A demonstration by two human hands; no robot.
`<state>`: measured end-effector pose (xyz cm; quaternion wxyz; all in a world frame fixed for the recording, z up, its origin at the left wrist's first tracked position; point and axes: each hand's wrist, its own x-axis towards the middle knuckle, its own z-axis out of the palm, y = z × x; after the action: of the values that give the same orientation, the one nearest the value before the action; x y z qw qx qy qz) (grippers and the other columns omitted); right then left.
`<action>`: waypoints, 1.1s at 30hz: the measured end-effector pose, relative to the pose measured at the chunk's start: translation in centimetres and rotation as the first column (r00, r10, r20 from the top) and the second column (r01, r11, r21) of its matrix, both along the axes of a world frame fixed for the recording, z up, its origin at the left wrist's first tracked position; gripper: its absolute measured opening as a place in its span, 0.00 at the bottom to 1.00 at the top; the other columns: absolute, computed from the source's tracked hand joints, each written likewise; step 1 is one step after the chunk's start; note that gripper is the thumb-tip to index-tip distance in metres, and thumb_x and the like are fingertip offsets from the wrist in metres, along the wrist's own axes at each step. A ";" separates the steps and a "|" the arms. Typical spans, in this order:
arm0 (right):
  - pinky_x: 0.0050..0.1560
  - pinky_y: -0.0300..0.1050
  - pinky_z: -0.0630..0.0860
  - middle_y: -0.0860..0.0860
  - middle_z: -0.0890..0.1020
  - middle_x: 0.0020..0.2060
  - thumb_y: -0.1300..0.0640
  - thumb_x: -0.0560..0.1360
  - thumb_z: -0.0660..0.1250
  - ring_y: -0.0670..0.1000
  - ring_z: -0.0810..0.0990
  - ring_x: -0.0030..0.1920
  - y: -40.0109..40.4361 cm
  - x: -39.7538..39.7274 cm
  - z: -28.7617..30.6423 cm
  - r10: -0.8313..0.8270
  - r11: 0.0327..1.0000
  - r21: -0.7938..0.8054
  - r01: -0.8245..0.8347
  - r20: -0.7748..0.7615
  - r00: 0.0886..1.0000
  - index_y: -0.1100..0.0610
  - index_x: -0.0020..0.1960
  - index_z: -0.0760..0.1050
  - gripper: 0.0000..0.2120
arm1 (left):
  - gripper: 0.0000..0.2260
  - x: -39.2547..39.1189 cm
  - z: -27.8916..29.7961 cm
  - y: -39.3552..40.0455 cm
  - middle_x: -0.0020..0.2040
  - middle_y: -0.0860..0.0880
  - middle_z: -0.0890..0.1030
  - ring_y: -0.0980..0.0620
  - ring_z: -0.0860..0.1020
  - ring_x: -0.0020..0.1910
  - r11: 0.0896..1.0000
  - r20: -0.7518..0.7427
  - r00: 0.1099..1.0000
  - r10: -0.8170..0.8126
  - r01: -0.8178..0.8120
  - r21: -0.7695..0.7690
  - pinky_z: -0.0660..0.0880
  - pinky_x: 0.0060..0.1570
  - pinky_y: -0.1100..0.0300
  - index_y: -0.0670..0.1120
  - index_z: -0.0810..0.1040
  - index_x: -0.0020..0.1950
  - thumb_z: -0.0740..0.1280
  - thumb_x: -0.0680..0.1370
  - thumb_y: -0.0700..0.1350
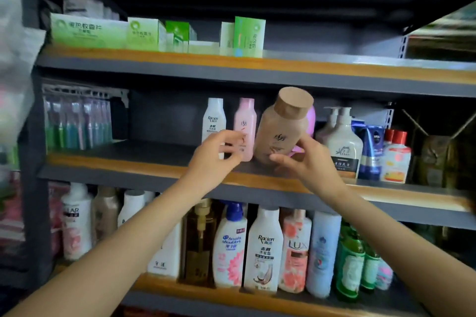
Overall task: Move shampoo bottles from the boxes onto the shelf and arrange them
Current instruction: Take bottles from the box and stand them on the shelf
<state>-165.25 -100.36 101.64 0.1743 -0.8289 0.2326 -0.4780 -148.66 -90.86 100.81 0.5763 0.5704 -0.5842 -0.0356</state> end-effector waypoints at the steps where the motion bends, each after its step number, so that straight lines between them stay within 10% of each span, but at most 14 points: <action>1: 0.39 0.47 0.78 0.53 0.82 0.41 0.57 0.69 0.74 0.45 0.80 0.30 -1.0 0.2 0.8 -0.055 0.998 -0.044 0.052 -0.058 0.997 0.56 0.52 0.72 0.15 | 0.13 0.8 0.2 -0.4 0.58 0.54 0.77 0.57 0.76 0.55 0.999 -0.026 0.998 0.051 -0.051 0.016 0.75 0.54 0.62 0.51 0.76 0.58 0.65 0.76 0.37; 7: 0.43 0.50 0.79 0.56 0.82 0.48 0.56 0.68 0.75 0.53 0.80 0.41 -6.3 4.1 1.8 -0.024 1.000 -0.003 0.025 -0.413 0.910 0.60 0.58 0.73 0.21 | 0.12 4.4 1.8 -2.9 0.57 0.49 0.79 0.51 0.76 0.56 0.968 -0.063 0.975 0.214 -0.203 0.146 0.74 0.54 0.58 0.46 0.77 0.57 0.63 0.76 0.36; 14: 0.33 0.46 0.82 0.59 0.79 0.52 0.62 0.70 0.73 0.57 0.82 0.43 -9.3 10.3 1.3 0.166 0.828 0.559 -0.035 -0.185 0.969 0.65 0.60 0.72 0.22 | 0.10 4.8 2.4 -5.0 0.57 0.47 0.80 0.49 0.76 0.59 0.940 -0.026 0.977 0.211 -0.195 0.278 0.71 0.61 0.57 0.47 0.79 0.54 0.63 0.77 0.39; 22: 0.50 0.57 0.79 0.63 0.77 0.60 0.65 0.71 0.71 0.63 0.77 0.58 -11.1 11.4 1.6 0.146 0.734 0.678 -0.046 -0.091 0.985 0.67 0.63 0.70 0.22 | 0.10 6.4 0.8 -5.4 0.62 0.48 0.77 0.49 0.74 0.62 0.912 0.029 0.970 0.241 -0.236 0.334 0.68 0.58 0.60 0.45 0.79 0.57 0.64 0.77 0.40; 28: 0.43 0.50 0.82 0.60 0.80 0.54 0.58 0.71 0.72 0.56 0.81 0.47 -11.2 11.8 1.8 0.034 0.824 0.554 0.124 -0.267 0.963 0.63 0.56 0.73 0.17 | 0.08 5.6 0.3 -4.4 0.56 0.48 0.81 0.53 0.76 0.56 0.934 -0.017 0.952 0.307 -0.297 0.197 0.69 0.52 0.63 0.45 0.79 0.55 0.64 0.77 0.40; 33: 0.48 0.55 0.78 0.60 0.83 0.43 0.56 0.74 0.65 0.61 0.82 0.44 -8.0 7.8 1.5 -0.269 0.962 0.007 0.273 -0.136 0.953 0.61 0.49 0.75 0.09 | 0.06 1.9 -1.5 -1.7 0.48 0.52 0.82 0.57 0.78 0.48 0.974 0.103 0.968 0.227 -0.227 -0.009 0.71 0.48 0.67 0.48 0.79 0.48 0.63 0.77 0.40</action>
<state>-157.40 -108.38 103.10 0.1018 -0.8171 0.3614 -0.4375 -146.74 -92.54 99.29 0.5447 0.6355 -0.5440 0.0591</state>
